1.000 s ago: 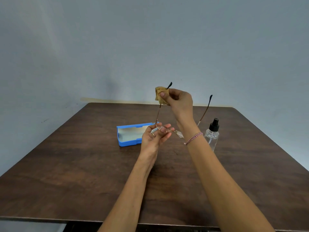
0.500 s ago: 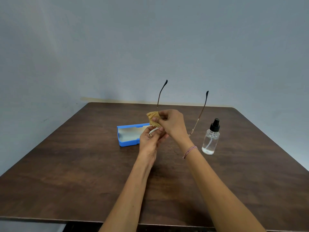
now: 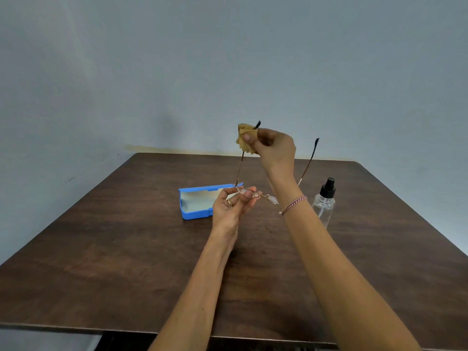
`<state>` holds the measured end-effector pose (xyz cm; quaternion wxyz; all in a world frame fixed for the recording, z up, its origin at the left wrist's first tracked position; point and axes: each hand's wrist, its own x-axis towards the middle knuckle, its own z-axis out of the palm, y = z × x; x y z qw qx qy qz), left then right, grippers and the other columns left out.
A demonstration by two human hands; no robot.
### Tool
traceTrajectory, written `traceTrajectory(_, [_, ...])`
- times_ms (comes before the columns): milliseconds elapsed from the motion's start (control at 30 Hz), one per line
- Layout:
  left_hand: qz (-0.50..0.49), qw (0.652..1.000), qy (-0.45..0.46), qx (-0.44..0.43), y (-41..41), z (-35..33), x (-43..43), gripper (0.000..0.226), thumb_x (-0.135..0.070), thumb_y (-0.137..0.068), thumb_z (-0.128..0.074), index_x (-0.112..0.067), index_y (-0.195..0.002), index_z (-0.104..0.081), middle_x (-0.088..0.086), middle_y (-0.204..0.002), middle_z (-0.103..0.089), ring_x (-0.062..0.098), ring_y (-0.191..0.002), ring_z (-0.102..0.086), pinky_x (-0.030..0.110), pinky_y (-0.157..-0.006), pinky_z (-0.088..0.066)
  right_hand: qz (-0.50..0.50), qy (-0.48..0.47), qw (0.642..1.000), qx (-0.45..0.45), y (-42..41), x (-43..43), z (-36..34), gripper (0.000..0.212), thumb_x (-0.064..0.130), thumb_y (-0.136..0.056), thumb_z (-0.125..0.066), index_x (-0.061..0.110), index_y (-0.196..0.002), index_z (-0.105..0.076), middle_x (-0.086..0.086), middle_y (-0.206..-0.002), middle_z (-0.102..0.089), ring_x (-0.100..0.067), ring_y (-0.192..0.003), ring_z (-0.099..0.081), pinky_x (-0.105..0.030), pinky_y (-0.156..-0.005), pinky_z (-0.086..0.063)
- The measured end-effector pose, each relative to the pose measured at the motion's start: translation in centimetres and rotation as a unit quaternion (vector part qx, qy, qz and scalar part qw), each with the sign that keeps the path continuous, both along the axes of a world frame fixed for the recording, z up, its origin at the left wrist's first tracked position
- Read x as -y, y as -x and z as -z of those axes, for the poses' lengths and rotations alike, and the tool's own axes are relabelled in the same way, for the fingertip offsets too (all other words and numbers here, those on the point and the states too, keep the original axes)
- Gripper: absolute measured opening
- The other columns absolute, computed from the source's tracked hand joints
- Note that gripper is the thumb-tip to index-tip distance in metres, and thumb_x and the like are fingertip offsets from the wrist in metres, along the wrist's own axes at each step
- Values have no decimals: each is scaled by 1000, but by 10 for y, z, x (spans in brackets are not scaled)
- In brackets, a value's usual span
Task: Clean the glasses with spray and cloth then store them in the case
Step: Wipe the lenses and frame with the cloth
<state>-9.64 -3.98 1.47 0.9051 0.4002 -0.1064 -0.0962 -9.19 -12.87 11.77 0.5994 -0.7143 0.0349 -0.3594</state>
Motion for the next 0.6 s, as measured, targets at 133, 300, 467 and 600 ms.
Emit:
traceTrajectory(133, [-17,1000,12,-2,-1,0,-1,24,-2,-75,-67,-3,-95,-54,5,-77,-74,14,-74,-72,20,-66,-56,-36,51,995,-81,5,-6,28,12,11,-78,-73,10,-90,-75,1,-81,-73,-3,-74,-67,-23,-80,-55])
traceTrajectory(300, [-25,999,-19,-17,-3,0,-2,19,0,-79,-64,-9,-94,-57,2,-77,-73,12,-79,-70,24,-72,-58,-50,76,984,-156,9,-8,48,20,14,-77,-76,10,-96,-74,-3,-85,-72,-13,-85,-68,-31,-86,-55])
traceTrajectory(467, [-13,1000,13,5,-2,1,1,29,-6,-71,-69,-5,-96,-54,7,-80,-74,17,-76,-72,23,-69,-57,-25,40,995,-85,4,-4,21,15,14,-79,-73,9,-93,-74,-7,-87,-74,-16,-83,-70,-34,-85,-55])
traceTrajectory(600, [-10,1000,-12,-8,-1,0,0,35,-9,-68,-73,-7,-99,-55,9,-87,-75,19,-80,-72,23,-69,-58,-14,5,1000,-11,2,2,-4,13,13,-79,-72,8,-91,-74,-5,-82,-74,-17,-80,-71,-31,-78,-57])
